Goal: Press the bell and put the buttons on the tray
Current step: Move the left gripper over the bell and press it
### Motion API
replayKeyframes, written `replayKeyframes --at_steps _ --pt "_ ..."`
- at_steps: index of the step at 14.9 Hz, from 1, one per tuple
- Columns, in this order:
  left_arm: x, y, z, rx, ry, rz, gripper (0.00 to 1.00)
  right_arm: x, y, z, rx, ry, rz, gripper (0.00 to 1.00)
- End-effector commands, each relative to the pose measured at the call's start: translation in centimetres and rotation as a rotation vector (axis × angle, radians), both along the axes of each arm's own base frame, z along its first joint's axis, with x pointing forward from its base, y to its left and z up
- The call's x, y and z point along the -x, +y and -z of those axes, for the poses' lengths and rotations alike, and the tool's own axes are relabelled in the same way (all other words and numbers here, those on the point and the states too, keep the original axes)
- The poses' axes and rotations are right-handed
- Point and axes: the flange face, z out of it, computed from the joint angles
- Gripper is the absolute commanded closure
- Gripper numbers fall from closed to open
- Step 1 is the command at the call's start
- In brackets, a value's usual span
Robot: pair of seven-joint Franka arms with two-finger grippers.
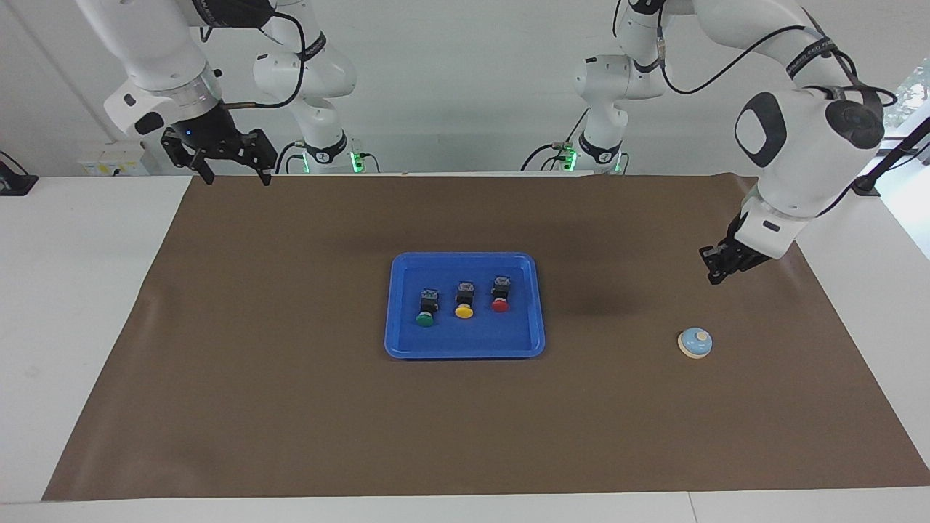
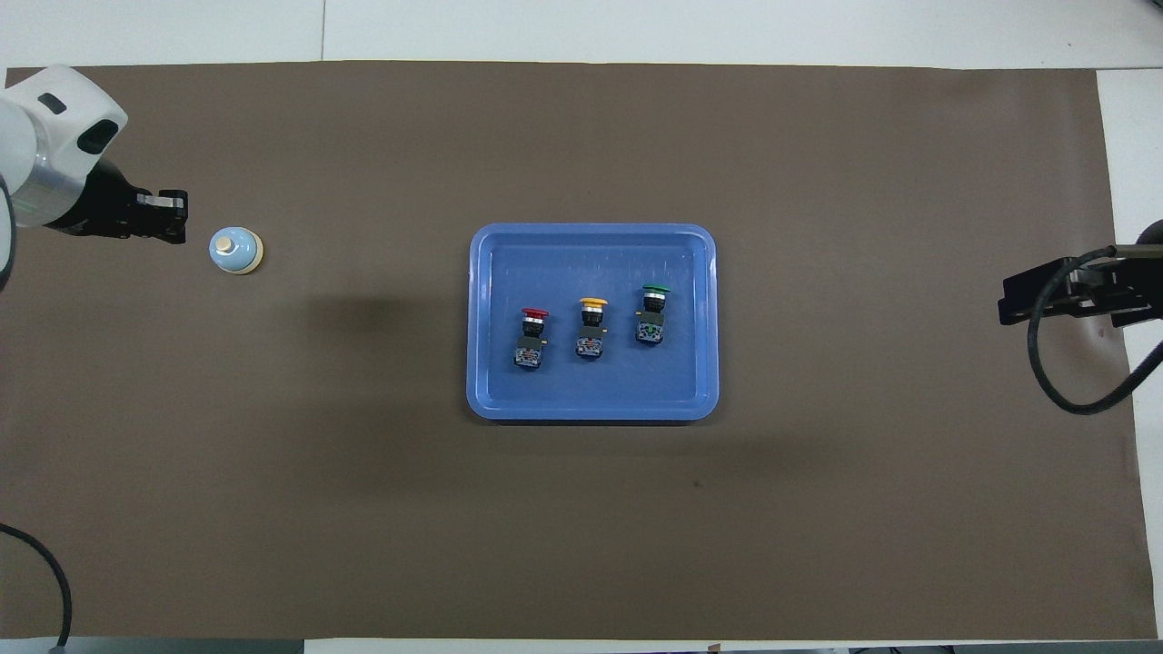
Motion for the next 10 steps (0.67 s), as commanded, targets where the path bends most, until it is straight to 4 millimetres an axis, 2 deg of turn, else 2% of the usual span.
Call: replayKeyframes --at_steps 1,5,7,10 --pt "-1.3 0.3 0.7 -0.002 -0.022 -0.015 1.00 0.2 -0.7 0.6 0.007 0.008 -0.008 0.00" --pt "-2.6 0.7 3.7 -0.005 -0.037 -0.016 1.00 0.2 -1.4 0.8 0.007 0.010 0.006 0.00" --pt "-2.9 2.3 4.8 -0.008 -0.044 -0.006 1.00 0.3 -1.3 0.7 0.007 0.010 0.002 0.00" --pt "-2.5 3.3 7.5 -0.009 -0.061 -0.017 1.00 0.3 -1.1 0.7 0.007 0.009 0.000 0.00"
